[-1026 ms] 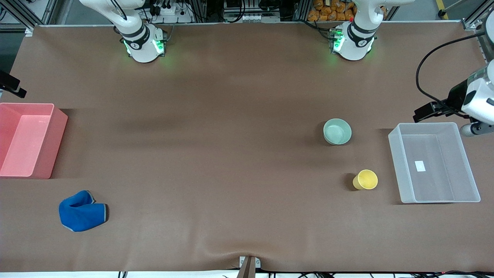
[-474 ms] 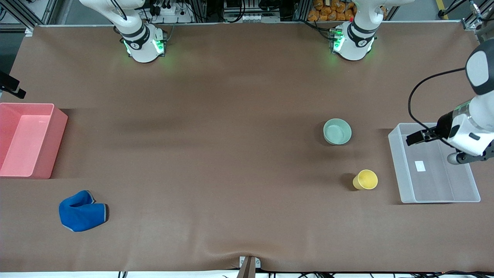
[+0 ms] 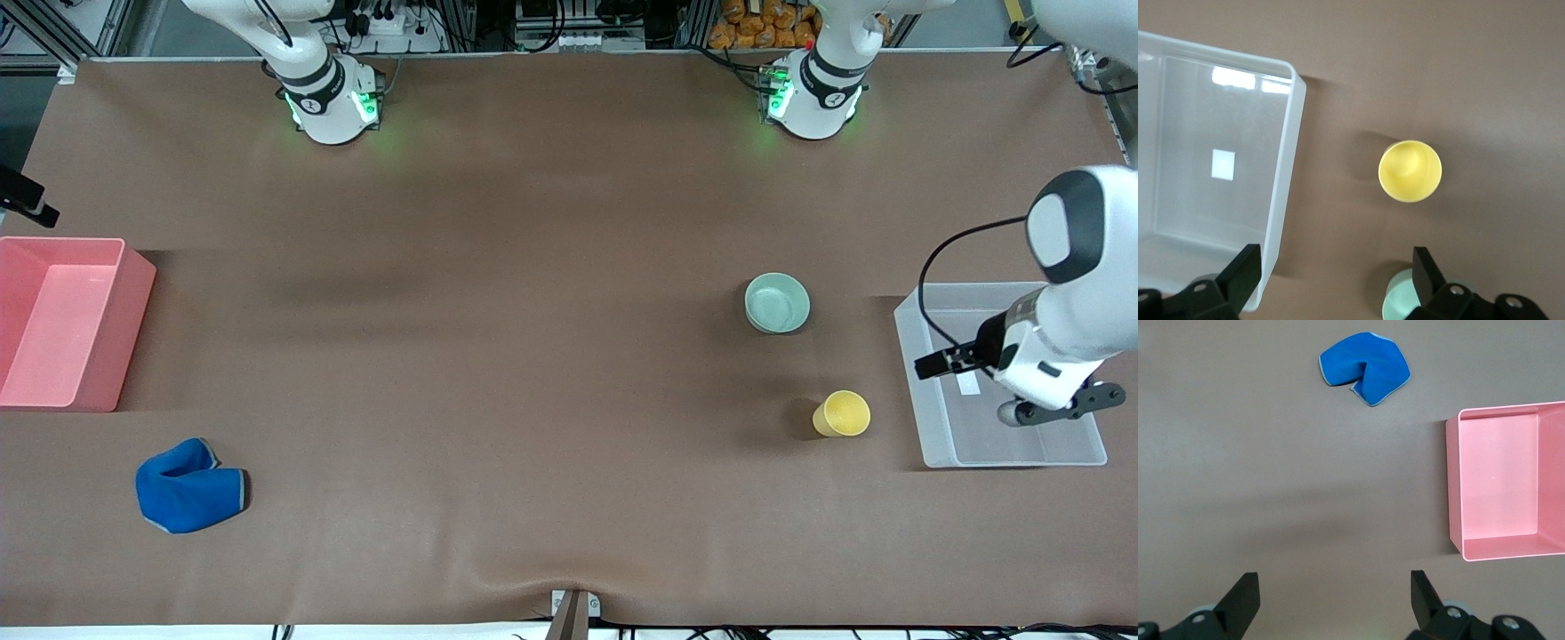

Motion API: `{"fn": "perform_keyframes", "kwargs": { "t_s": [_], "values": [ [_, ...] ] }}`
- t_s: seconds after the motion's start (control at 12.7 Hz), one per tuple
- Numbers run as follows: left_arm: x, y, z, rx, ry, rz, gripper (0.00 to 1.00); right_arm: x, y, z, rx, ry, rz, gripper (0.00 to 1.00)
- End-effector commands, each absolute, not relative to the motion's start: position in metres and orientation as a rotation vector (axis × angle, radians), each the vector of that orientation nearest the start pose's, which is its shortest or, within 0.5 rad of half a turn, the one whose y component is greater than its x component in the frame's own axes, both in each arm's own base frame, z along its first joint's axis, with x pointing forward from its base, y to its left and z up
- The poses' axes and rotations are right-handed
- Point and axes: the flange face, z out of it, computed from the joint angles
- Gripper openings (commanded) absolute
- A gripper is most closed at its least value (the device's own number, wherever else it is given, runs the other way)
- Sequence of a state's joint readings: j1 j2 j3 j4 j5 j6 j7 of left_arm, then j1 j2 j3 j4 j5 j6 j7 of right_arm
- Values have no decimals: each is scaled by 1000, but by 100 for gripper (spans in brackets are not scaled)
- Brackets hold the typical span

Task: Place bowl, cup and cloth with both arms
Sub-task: 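Lower the left gripper over the yellow cup and grasp its rim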

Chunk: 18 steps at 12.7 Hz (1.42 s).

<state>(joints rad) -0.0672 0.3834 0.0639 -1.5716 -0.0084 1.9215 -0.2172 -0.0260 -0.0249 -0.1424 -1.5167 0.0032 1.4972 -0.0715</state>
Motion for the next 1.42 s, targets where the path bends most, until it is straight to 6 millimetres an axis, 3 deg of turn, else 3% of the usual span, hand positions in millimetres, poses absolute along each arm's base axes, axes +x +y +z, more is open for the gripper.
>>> {"fn": "perform_keyframes", "kwargs": {
  "t_s": [0.0,0.39,0.87,1.11,1.34],
  "values": [
    [680,-16,398,-3108,-323,27,100,534,-94,661,-3139,154,-24,100],
    [696,-27,339,-3107,-324,-5,100,536,-95,658,-3139,159,-17,100],
    [704,-26,290,-3109,-332,-29,98,537,-94,656,-3139,154,-9,100],
    [703,-30,276,-3103,-355,-2,86,537,-95,656,-3139,157,-9,100],
    [701,-36,261,-3097,-354,24,61,537,-94,657,-3139,157,-12,100]
  ]
}}
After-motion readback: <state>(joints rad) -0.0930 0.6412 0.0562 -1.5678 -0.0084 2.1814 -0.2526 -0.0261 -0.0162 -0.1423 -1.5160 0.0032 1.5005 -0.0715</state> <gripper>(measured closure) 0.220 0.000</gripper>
